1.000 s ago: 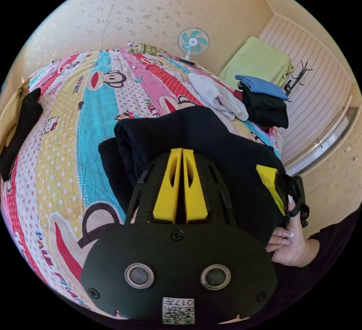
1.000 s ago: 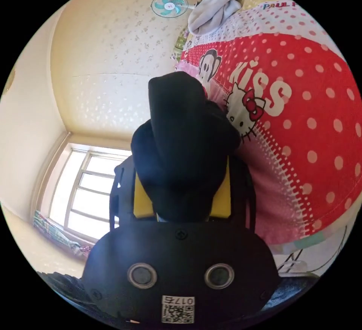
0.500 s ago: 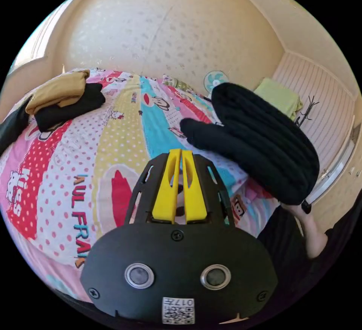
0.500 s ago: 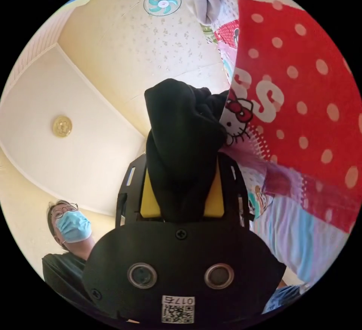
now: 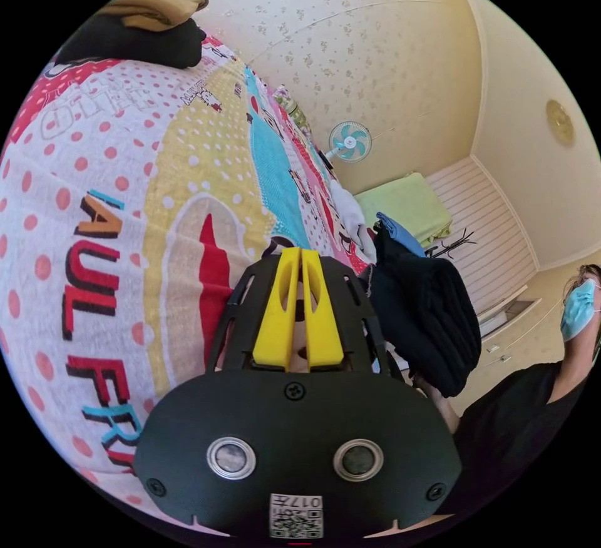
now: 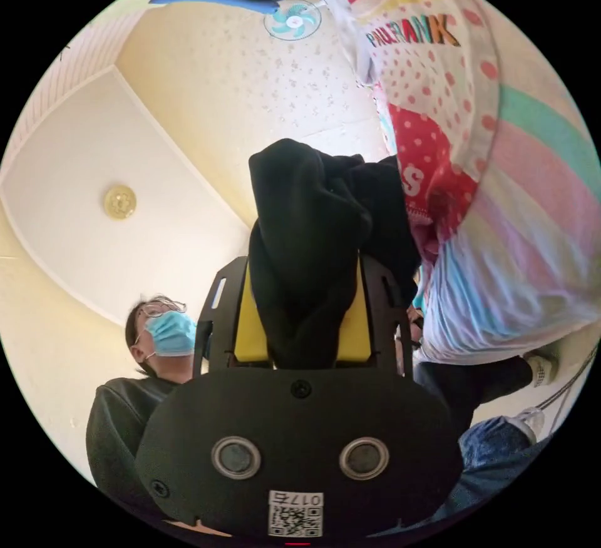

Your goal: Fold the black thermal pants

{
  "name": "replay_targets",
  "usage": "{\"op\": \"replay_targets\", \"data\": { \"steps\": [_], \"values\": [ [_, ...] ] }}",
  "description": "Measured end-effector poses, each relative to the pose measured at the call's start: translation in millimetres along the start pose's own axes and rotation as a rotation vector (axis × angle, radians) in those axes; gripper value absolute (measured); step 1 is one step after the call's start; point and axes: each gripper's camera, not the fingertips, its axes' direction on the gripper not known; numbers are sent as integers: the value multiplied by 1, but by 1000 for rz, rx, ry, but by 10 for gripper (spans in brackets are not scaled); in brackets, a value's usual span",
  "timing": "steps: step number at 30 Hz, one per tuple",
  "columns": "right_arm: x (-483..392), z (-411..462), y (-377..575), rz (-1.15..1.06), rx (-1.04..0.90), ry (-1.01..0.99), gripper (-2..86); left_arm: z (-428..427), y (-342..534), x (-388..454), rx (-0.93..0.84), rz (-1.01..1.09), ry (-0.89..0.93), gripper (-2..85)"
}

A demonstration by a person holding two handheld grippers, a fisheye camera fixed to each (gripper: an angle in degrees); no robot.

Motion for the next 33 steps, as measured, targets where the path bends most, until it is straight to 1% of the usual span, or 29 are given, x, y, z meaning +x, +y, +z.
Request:
{"op": "replay_targets", "data": {
  "steps": [4,6,7,9,10,11,12,13,15,16,18,19,20,21,22,24,25,27,28,30,31,32,33],
  "values": [
    [-32,42,-78,-194,4,48,185,-8,-7,-2,8,-2,15,-10],
    [-43,72,-138,-319,36,70,186,-11,-10,-3,17,-3,25,-10],
    [-42,77,-153,-339,51,68,186,-13,-11,-4,22,-5,30,-10],
    [-27,90,-209,-390,158,81,189,-15,-13,-5,27,-5,40,-10],
    [-22,91,-222,-415,184,111,191,-16,-15,-5,30,-7,45,-10],
    [-9,91,-244,-449,228,211,194,-17,-17,-6,31,-8,49,-10],
    [10,87,-263,-428,254,360,198,-17,-17,-6,31,-9,51,-10],
    [22,84,-270,-377,271,441,201,-17,-19,-6,32,-10,52,-10],
    [75,61,-267,-117,376,705,198,-16,-21,-5,32,-11,51,-10],
    [83,58,-260,-109,379,742,194,-16,-23,-4,33,-12,52,-10],
    [102,59,-219,-285,315,796,163,-15,-25,-4,33,-14,55,-10],
    [106,61,-208,-306,300,832,155,-13,-26,-3,34,-14,55,-10],
    [115,69,-184,-322,279,949,140,-12,-27,-2,34,-14,57,-10],
    [121,83,-158,-369,233,1060,132,-11,-27,-2,34,-14,58,-10],
    [124,93,-144,-407,198,1101,128,-9,-28,-2,34,-16,62,-10],
    [138,145,-89,-546,26,1206,119,-6,-30,0,33,-19,60,-10],
    [142,161,-76,-583,-21,1209,116,-3,-31,2,31,-20,55,-10],
    [156,230,-35,-718,-229,1137,102,1,-32,5,27,-22,47,-10],
    [161,248,-28,-731,-286,1109,99,4,-33,7,26,-21,43,-10],
    [189,329,-10,-749,-599,1014,89,9,-34,11,24,-18,34,-10],
    [200,350,-5,-747,-693,1029,87,13,-34,15,21,-11,23,-10],
    [230,392,7,-751,-885,1129,82,17,-34,21,13,1,8,-9],
    [268,424,21,-755,-1045,1326,78,20,-34,25,5,9,2,-9]
  ]
}}
